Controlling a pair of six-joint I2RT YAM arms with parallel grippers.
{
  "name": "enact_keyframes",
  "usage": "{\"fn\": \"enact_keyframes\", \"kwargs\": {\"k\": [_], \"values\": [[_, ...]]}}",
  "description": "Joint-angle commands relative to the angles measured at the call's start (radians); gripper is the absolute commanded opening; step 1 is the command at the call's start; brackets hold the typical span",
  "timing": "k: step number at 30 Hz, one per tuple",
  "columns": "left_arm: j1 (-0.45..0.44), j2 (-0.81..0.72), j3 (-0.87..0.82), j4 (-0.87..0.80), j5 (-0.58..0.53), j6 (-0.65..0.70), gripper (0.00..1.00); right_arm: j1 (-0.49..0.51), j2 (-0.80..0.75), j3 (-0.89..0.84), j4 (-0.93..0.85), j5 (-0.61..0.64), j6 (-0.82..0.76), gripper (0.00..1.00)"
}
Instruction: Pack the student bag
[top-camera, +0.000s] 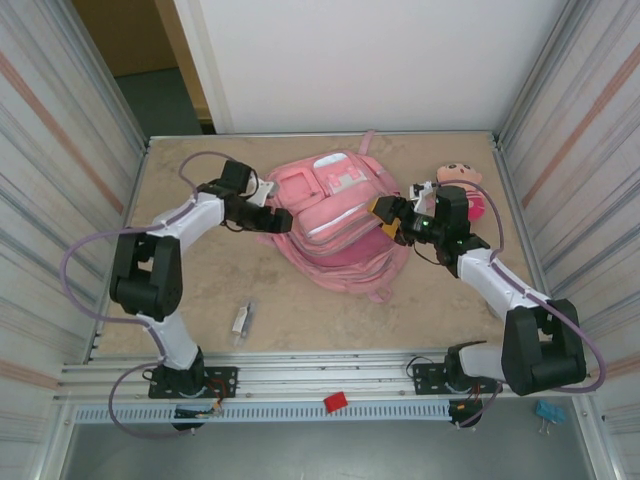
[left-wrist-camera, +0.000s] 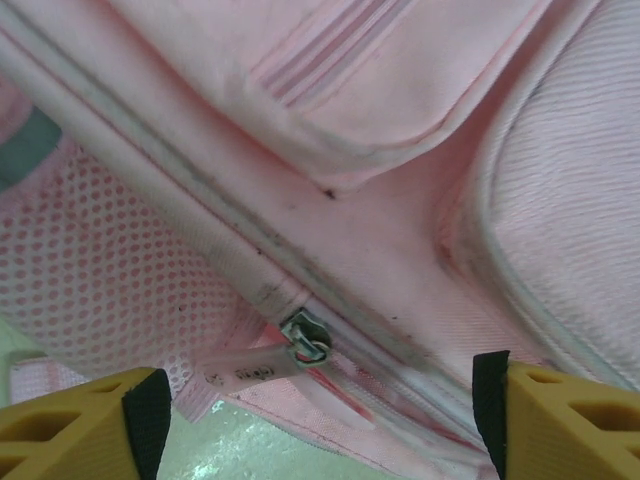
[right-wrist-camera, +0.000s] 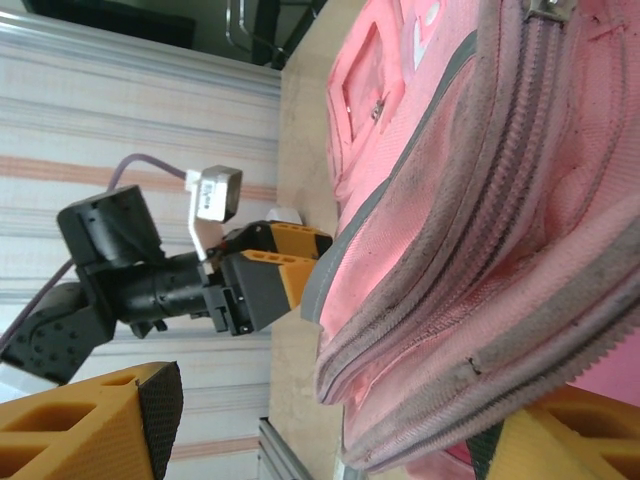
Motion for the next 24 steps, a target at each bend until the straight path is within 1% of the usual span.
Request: {"fn": "enact_keyframes", "kwargs": {"k": [1,6,7,8,10,12,15,17,22,23,24], "values": [[0.028,0.003,0.004,0.011,0.109,-0.042,0.79,0.004,-0.025,0.037,-0.003,0.019,-0.035,0.74],[0.032,-0.028,-0.068,0.110,0.192,-0.065,0.67,0.007,-0.007,0.041,0.016,0.016,-0.023,0.74],[0.034,-0.029,-0.073,0.116,0.203,-0.073,0.63,0.007,-0.002,0.042,0.022,0.014,-0.020,0.73],[0.036,-0.027,-0.074,0.116,0.215,-0.075,0.62,0.009,0.002,0.042,0.025,0.014,-0.018,0.73],[0.036,-0.018,-0.072,0.109,0.220,-0.072,0.63,0.010,0.006,0.043,0.028,0.014,-0.016,0.73],[0.039,-0.005,-0.067,0.101,0.197,-0.068,0.70,0.012,0.010,0.046,0.029,0.012,-0.016,0.72],[0.040,0.011,-0.061,0.099,0.179,-0.077,0.76,0.013,0.006,0.048,0.026,0.008,-0.016,0.72],[0.043,0.022,-0.060,0.104,0.195,-0.083,0.76,0.014,0.000,0.048,0.025,0.012,-0.018,0.72],[0.044,0.032,-0.065,0.128,0.190,-0.080,0.76,0.014,-0.004,0.052,0.017,0.012,-0.024,0.72],[0.044,0.031,-0.068,0.132,0.193,-0.082,0.75,0.014,-0.004,0.053,0.015,0.013,-0.024,0.72],[0.043,0.031,-0.071,0.135,0.200,-0.087,0.71,0.014,-0.005,0.053,0.013,0.013,-0.024,0.72]]}}
